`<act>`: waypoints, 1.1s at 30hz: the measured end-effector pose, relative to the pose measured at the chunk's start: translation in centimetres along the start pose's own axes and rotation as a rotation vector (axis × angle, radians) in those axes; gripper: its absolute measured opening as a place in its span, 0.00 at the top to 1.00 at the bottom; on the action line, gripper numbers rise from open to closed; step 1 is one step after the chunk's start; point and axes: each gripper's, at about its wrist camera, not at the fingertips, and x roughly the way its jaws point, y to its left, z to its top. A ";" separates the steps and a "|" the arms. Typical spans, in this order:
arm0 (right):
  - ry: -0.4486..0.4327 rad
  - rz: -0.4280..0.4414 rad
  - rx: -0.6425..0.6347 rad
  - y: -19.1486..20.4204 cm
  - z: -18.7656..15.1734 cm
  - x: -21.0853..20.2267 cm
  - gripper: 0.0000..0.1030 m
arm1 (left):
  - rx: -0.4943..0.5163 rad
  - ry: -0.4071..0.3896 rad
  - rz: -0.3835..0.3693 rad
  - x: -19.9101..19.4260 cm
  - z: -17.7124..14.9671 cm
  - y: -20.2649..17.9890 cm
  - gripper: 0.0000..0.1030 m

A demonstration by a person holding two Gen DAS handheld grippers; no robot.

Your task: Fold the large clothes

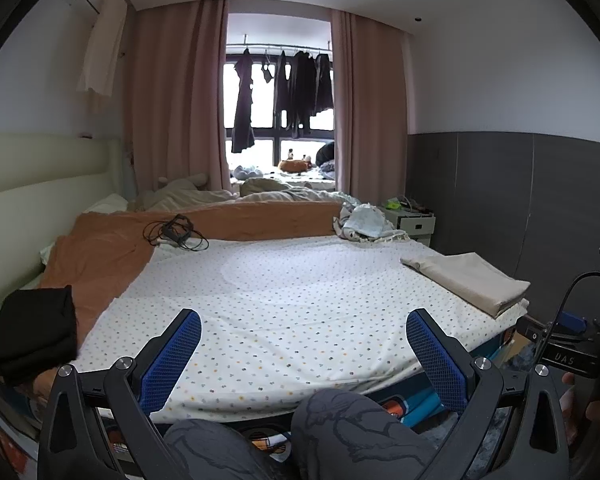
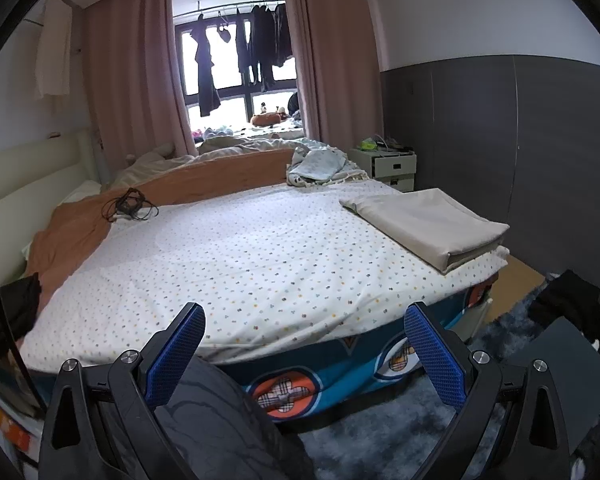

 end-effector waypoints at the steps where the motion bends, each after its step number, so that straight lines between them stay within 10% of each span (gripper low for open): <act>1: 0.000 0.000 0.000 0.0 0.0 0.0 0.02 | -0.001 -0.001 0.000 0.0 -0.1 0.1 0.00; 33: -0.015 0.027 -0.024 0.6 -0.4 -1.3 0.02 | -0.034 -0.002 -0.013 -0.8 -0.7 0.9 0.00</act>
